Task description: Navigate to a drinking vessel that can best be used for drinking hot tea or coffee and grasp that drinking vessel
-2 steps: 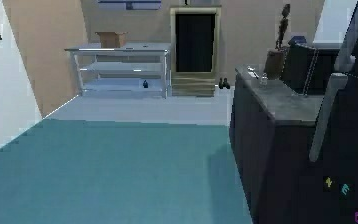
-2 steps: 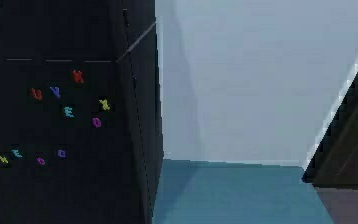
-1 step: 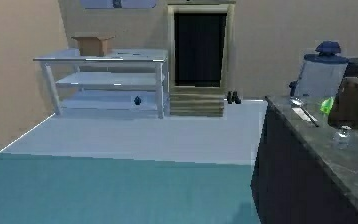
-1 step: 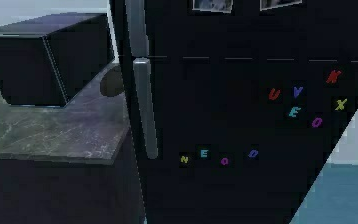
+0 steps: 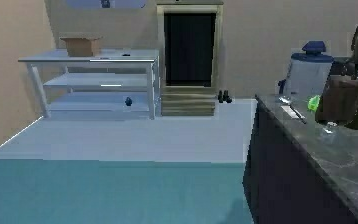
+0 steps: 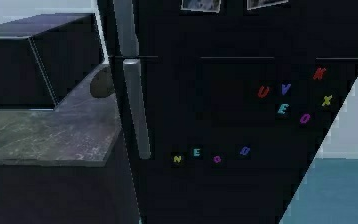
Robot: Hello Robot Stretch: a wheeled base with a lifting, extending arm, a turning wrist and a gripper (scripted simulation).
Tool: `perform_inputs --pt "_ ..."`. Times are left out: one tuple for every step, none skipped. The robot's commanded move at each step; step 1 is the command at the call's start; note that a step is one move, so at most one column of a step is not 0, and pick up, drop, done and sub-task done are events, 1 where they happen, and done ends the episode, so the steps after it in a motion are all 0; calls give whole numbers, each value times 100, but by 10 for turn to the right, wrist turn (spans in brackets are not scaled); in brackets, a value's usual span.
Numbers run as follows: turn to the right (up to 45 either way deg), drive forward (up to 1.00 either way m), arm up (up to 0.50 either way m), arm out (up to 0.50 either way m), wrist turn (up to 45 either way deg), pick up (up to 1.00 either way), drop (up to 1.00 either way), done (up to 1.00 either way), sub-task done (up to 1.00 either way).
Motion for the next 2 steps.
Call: perform_inputs --pt "-450 0 0 0 0 0 0 0 0" --pt "-450 0 0 0 0 0 0 0 0"
